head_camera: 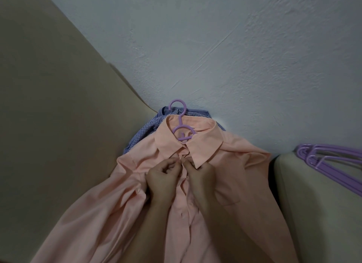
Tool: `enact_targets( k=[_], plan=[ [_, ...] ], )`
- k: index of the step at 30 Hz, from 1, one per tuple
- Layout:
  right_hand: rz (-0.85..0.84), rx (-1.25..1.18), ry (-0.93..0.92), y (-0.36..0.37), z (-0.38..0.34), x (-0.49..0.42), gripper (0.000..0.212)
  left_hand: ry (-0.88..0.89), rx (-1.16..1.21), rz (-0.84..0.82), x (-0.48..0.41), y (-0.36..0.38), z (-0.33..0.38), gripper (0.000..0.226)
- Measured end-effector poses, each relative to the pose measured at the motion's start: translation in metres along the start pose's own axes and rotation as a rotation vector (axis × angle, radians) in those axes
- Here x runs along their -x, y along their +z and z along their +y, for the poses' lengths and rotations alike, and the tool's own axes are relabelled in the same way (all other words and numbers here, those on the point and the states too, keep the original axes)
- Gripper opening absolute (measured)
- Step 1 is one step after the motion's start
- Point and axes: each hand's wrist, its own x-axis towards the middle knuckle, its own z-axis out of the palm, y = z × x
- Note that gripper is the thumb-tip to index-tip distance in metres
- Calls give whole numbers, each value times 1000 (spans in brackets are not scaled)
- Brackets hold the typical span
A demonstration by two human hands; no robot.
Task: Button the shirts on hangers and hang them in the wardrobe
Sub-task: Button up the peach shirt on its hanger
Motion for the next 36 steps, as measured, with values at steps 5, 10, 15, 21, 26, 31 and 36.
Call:
enact_targets(
  k=[5, 10, 15, 21, 26, 31, 36],
  plan=[
    [8, 81, -67, 2, 5, -1, 19, 44, -47, -14, -1, -1, -1, 18],
    [5, 168, -68, 4, 6, -1, 37, 72, -75, -54, -2, -2, -2, 16],
    [37, 205, -123, 7, 8, 0, 28, 72, -84, -62, -4, -4, -5, 19],
    [-10, 76, 61, -6, -8, -4, 23, -22, 12, -106, -2, -8, 9, 12],
    [5, 332, -223, -22, -18, 15, 8, 194, -270, -117, 18, -19, 24, 10],
    [-93, 426, -93, -34, -7, 33, 14, 301, -612, -202, 50, -23, 22, 29],
    [-170, 375, -31, -30, -7, 30, 15, 180, -533, -8, 54, -21, 18, 14]
  ],
)
